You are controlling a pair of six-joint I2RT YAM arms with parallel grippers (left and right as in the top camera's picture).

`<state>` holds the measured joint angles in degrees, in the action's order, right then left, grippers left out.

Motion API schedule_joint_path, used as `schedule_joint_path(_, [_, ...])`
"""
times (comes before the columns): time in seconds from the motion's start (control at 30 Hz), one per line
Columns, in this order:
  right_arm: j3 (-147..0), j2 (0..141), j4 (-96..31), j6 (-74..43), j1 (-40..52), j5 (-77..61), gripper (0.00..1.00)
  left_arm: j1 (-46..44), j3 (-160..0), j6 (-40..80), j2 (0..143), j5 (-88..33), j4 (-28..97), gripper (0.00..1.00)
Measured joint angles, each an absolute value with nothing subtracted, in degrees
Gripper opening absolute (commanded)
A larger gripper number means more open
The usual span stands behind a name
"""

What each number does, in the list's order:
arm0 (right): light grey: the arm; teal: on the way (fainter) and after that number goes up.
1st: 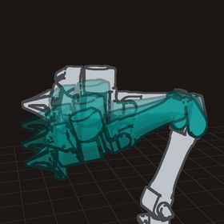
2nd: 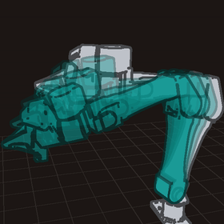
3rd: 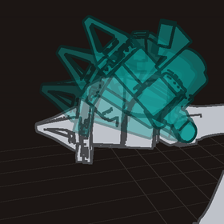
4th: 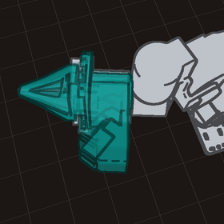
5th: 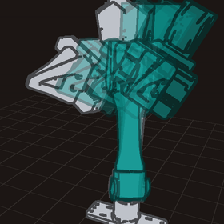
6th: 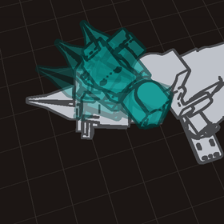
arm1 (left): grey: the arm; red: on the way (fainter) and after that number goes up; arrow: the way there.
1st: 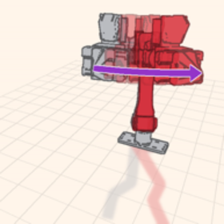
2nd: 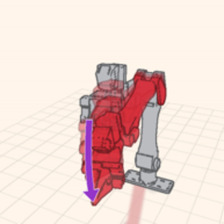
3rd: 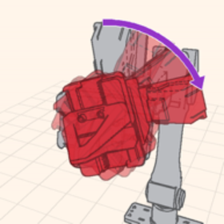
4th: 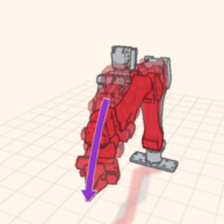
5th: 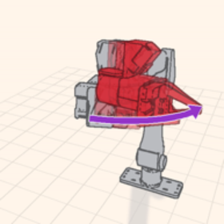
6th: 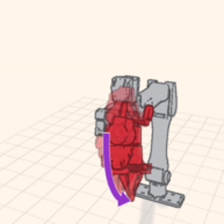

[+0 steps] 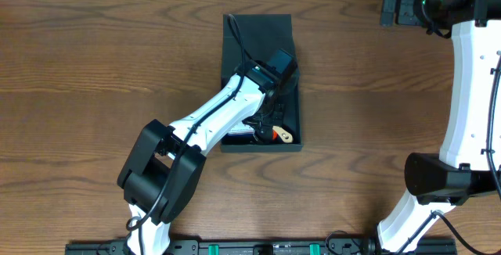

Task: Pack container
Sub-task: 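Open the left gripper and withdraw it from the box, then move both arms up toward the box lid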

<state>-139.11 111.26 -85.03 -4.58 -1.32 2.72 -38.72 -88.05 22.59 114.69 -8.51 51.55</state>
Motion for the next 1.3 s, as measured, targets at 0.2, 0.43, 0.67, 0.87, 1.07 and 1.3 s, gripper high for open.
schedule_joint_path(0.2, [-139.11, 111.26, -85.03, -4.58, -1.32, 2.72, 0.99, -38.65, -88.05, 22.52, 114.69, -7.66, 51.13, 0.5])
schedule_joint_path(0.43, [-139.11, 111.26, -85.06, -4.58, -1.32, 2.72, 0.99, -38.65, -88.05, 22.7, 114.69, -8.86, 51.03, 0.5])
schedule_joint_path(0.67, [-139.11, 111.26, -85.03, -4.58, -1.32, 2.74, 0.99, -38.61, -90.17, 22.7, 112.62, -9.96, 51.05, 0.5])
schedule_joint_path(0.87, [-139.11, 111.26, -85.03, -4.58, -1.32, 2.72, 0.99, -36.47, -98.74, 22.65, 102.26, -9.65, 49.41, 0.43])
schedule_joint_path(1.07, [-139.11, 111.26, -85.03, -4.58, -1.32, 2.72, 0.99, -29.19, -102.61, 20.91, 88.58, -5.1, 49.6, 0.06])
schedule_joint_path(1.3, [-139.11, 111.26, -82.76, -4.58, -1.32, 2.33, 0.99, -18.41, -102.69, 16.47, 83.53, -2.87, 54.43, 0.06])
